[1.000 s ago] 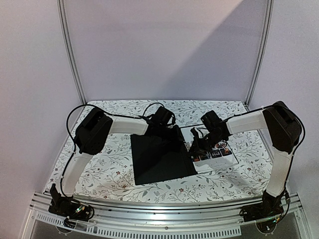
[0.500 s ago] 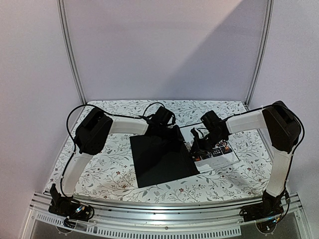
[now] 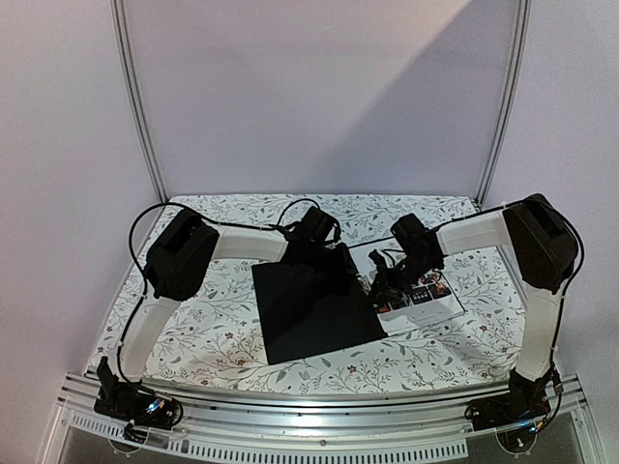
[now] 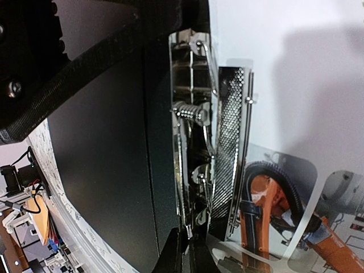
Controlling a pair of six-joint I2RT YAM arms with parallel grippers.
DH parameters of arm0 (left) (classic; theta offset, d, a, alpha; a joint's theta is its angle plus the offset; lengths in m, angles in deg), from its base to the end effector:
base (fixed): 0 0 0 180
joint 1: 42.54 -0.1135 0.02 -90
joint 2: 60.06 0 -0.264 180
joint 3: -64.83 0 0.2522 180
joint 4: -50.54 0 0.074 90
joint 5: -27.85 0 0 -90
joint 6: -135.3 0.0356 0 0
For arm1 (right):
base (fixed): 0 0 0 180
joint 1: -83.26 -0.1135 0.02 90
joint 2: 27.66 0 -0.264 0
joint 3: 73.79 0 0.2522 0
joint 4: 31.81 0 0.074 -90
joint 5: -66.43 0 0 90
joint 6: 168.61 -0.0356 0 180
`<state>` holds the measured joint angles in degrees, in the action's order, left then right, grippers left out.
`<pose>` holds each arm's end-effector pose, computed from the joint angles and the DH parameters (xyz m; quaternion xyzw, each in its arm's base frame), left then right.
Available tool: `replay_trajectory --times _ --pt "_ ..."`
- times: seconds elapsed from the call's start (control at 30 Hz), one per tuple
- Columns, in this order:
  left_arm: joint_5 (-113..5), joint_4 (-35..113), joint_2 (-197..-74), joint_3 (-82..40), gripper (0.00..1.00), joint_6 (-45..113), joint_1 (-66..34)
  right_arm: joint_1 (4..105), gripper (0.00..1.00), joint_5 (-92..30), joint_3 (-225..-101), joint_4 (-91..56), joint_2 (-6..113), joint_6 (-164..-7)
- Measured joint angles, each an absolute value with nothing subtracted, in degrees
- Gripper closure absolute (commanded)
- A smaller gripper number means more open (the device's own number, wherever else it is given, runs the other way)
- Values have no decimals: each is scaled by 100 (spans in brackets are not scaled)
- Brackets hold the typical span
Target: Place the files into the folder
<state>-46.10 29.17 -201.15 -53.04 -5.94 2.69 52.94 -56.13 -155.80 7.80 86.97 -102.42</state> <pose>0.3693 -0.3862 0.1039 0.0059 0.9150 -0.3709 0.1585 0.3133 0.2054 0.1185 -0.0971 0.9444 0.3141 0.0060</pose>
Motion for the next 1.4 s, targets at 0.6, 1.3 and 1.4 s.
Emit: replay_trajectory --times 0.6,1.3,1.4 --pt "-4610 2923 -20115 -5302 92 -592 272 5329 88 -6590 -15532 577 8841 -10402" --pt "-5676 2534 -19532 -5547 42 1058 298 5302 63 -6044 -15698 1731 8196 -10227" --pt "-6011 2442 -18915 -5549 40 1377 256 5318 62 -5788 -15759 1786 7974 -10166"
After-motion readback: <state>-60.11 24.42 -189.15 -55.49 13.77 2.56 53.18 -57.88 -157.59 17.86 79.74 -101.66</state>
